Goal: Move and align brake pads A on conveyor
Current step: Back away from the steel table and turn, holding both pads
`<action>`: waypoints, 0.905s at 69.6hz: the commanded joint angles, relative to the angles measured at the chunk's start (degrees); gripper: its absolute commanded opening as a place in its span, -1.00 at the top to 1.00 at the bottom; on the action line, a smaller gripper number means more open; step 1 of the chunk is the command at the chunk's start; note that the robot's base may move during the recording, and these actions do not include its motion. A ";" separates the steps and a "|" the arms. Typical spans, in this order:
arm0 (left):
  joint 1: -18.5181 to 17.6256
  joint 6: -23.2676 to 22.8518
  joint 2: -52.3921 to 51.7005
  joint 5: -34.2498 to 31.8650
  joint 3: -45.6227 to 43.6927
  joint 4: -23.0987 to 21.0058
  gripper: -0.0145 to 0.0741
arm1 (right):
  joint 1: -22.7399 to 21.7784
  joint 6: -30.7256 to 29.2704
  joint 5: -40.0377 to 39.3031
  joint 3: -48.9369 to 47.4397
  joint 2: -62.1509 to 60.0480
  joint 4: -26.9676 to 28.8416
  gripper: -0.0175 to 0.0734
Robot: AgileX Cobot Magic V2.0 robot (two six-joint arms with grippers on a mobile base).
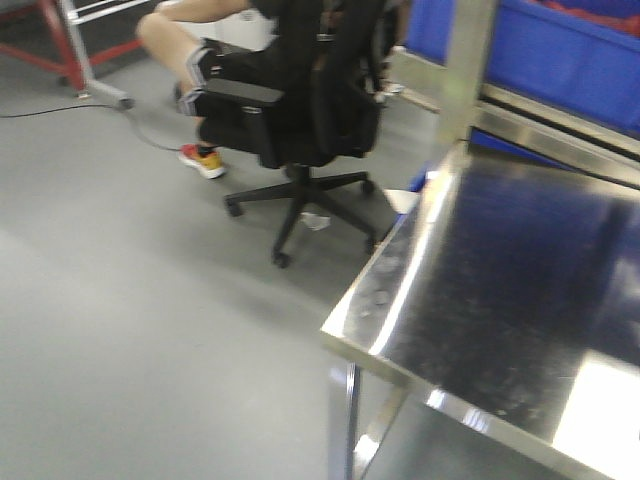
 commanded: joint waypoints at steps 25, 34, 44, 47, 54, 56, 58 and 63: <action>0.11 -0.41 0.45 -4.80 -1.56 -0.01 0.69 | -0.22 -0.40 -5.46 -1.74 0.54 -0.15 0.58; 0.11 -0.41 0.45 -4.80 -1.56 -0.01 0.69 | -0.22 -0.40 -5.46 -1.74 0.54 -0.15 0.58; 0.11 -0.41 0.45 -4.80 -1.56 -0.01 0.69 | -0.22 -0.40 -5.46 -1.74 0.54 -0.15 0.58; 0.15 -0.41 0.45 -4.75 -1.56 -0.01 0.69 | -0.22 -0.40 -5.46 -1.74 0.54 -0.15 0.58; 0.15 -0.41 0.45 -4.70 -1.56 -0.01 0.69 | -0.22 -0.40 -5.46 -1.74 0.54 -0.15 0.58; 0.15 -0.41 0.45 -4.70 -1.56 -0.01 0.69 | -0.22 -0.40 -5.46 -1.74 0.54 -0.15 0.58; 0.15 -0.41 0.45 -4.70 -1.56 -0.01 0.69 | -0.22 -0.40 -5.46 -1.74 0.54 -0.15 0.58; 0.15 -0.41 0.45 -4.70 -1.56 -0.01 0.69 | -0.22 -0.40 -5.46 -1.74 0.54 -0.15 0.58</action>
